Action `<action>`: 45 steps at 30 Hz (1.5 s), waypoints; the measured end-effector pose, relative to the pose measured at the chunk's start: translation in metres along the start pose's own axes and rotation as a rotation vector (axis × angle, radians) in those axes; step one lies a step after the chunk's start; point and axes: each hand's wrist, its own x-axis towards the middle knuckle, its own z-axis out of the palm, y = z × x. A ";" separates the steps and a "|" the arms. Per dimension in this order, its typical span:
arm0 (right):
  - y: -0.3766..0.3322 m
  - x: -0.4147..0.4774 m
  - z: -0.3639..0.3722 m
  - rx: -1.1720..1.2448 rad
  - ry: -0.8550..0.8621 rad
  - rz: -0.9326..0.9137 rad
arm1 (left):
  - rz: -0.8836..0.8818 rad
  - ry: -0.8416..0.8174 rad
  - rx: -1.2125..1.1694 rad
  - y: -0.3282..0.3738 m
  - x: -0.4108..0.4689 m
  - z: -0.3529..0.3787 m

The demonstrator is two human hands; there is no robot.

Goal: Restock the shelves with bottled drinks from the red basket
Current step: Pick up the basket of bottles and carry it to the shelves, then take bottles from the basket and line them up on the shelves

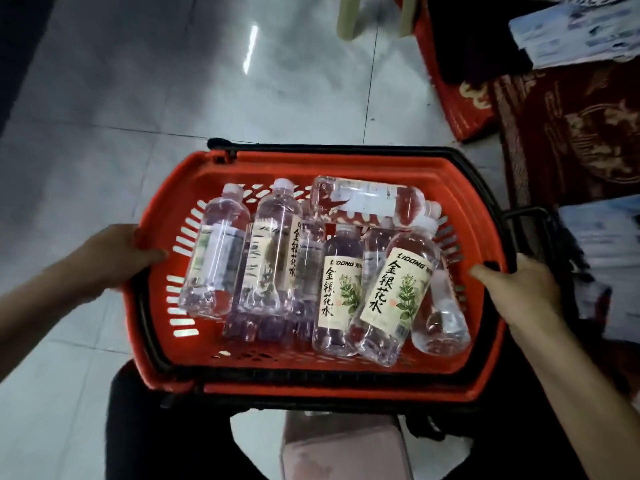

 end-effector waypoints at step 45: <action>0.042 0.045 0.094 -0.283 -0.028 -0.530 | 0.332 0.443 0.644 -0.013 0.097 0.066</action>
